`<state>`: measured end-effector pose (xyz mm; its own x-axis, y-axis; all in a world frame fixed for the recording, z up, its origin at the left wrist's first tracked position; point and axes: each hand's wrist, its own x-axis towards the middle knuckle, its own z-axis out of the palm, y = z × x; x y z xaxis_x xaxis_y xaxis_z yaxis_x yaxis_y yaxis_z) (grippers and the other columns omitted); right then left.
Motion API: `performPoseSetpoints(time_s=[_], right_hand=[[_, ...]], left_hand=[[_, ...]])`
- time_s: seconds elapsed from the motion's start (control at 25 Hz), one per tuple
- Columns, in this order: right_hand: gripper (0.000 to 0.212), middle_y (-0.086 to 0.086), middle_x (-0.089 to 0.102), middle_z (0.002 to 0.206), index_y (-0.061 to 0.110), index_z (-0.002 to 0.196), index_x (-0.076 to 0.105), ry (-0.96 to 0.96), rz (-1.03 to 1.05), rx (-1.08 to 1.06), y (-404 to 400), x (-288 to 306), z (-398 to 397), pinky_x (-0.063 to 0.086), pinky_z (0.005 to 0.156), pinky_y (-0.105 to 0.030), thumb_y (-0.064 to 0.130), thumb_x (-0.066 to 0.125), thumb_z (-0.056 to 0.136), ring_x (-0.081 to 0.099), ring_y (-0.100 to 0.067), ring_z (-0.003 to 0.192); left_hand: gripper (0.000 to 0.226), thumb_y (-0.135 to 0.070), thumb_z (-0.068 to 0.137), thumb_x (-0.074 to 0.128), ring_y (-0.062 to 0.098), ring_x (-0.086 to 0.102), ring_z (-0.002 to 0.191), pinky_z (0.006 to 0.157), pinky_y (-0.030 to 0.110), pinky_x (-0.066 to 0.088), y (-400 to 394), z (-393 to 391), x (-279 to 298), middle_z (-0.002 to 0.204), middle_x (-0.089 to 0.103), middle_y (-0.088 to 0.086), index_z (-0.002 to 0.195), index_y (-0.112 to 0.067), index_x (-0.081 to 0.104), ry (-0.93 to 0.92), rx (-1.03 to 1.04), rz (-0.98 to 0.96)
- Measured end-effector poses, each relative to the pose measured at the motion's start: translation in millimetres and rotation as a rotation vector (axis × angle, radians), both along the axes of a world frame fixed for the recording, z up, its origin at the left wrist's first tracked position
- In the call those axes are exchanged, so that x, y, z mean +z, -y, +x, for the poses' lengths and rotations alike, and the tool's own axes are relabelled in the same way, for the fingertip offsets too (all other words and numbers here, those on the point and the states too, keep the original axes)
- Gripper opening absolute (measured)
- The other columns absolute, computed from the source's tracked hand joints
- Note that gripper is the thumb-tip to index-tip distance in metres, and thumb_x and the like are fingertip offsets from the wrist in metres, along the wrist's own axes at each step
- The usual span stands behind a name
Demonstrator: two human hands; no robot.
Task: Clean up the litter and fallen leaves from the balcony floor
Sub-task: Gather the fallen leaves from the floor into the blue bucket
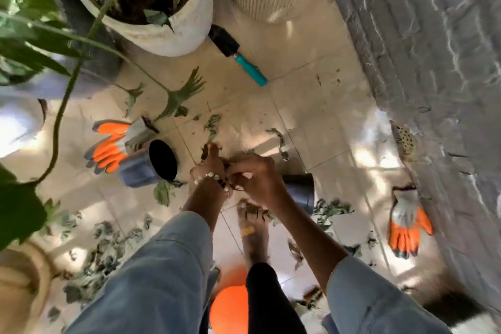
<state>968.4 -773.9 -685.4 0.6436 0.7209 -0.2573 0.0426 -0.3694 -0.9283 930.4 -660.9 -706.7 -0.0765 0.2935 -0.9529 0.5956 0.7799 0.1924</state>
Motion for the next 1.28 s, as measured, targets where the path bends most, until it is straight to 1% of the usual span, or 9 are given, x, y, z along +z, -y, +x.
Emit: performPoseSetpoints(time_s=[0.08,0.16,0.28,0.4,0.6,0.76,0.92,1.16,1.28], right_hand=[[0.014,-0.014,0.073,0.083,0.005,0.083,0.073,-0.44,0.053,-0.243,-1,-6,10,0.058,0.077,-0.038,-0.004,0.074,0.072,0.069,-0.021,0.075],[0.01,-0.012,0.072,0.082,0.008,0.084,0.072,-0.578,-0.015,-0.515,6,-33,16,0.056,0.075,-0.035,0.002,0.074,0.077,0.069,-0.025,0.078],[0.026,-0.017,0.067,0.104,0.007,0.108,0.065,0.089,-0.683,-0.396,30,-110,47,0.044,0.084,-0.031,0.016,0.069,0.084,0.062,-0.032,0.099],[0.053,-0.022,0.048,0.131,0.011,0.136,0.043,0.234,-1.015,0.001,44,-181,61,0.04,0.093,-0.036,0.026,0.062,0.089,0.049,-0.038,0.116],[0.021,-0.019,0.068,0.103,0.003,0.1,0.068,0.232,-0.882,-0.189,42,-195,58,0.036,0.064,-0.025,0.018,0.055,0.091,0.06,-0.032,0.085],[0.011,-0.019,0.069,0.095,0.011,0.086,0.076,0.401,-0.707,0.105,30,-176,12,0.045,0.069,-0.029,0.009,0.076,0.075,0.063,-0.033,0.085],[0.029,-0.022,0.048,0.131,0.004,0.11,0.066,0.485,-0.911,0.341,29,-195,-20,0.045,0.087,-0.036,0.001,0.046,0.088,0.049,-0.036,0.114],[0.027,-0.021,0.058,0.117,0.003,0.113,0.064,0.353,-0.73,-0.116,-16,-176,-4,0.042,0.081,-0.032,0.008,0.06,0.087,0.054,-0.035,0.107],[0.055,-0.023,0.022,0.15,0.024,0.143,0.037,0.372,-0.828,0.215,-33,-177,-24,0.04,0.098,-0.05,0.027,0.057,0.092,0.024,-0.045,0.133]], left_hand=[[0.071,-0.076,0.082,0.041,0.021,0.063,0.084,0.078,0.031,0.052,-1,0,-11,0.086,0.063,0.012,0.094,-0.009,0.063,0.0,-0.066,0.058],[0.064,-0.066,0.084,0.054,0.018,0.054,0.042,0.047,0.024,0.046,-7,2,-22,0.05,0.054,0.009,0.076,-0.002,0.058,0.025,0.007,0.104],[0.054,-0.055,0.086,0.061,0.013,0.032,0.027,0.04,0.016,0.03,-19,-14,-53,0.048,0.043,0.006,0.062,-0.009,0.045,-0.055,0.045,0.145],[0.06,-0.056,0.089,0.057,0.015,0.031,0.026,0.038,0.015,0.029,-24,-50,-87,0.048,0.046,0.007,0.055,-0.008,0.042,-0.1,0.084,0.136],[0.063,-0.057,0.09,0.054,0.014,0.029,0.024,0.037,0.014,0.028,-27,-84,-105,0.046,0.043,0.007,0.05,-0.01,0.039,-0.092,0.16,0.081],[0.061,-0.057,0.09,0.055,0.014,0.03,0.025,0.036,0.014,0.026,-23,-91,-91,0.052,0.045,0.009,0.054,-0.009,0.044,-0.106,0.197,0.036],[0.057,-0.054,0.09,0.057,0.013,0.03,0.027,0.036,0.014,0.026,-15,-90,-88,0.054,0.047,0.008,0.058,-0.008,0.046,-0.081,0.278,0.025],[0.054,-0.053,0.09,0.057,0.012,0.032,0.027,0.036,0.015,0.027,-15,-106,-89,0.055,0.049,0.008,0.061,-0.008,0.05,-0.079,0.34,0.017],[0.054,-0.053,0.089,0.058,0.012,0.031,0.028,0.035,0.016,0.027,-17,-115,-91,0.056,0.048,0.008,0.062,-0.007,0.049,-0.09,0.379,0.016]])
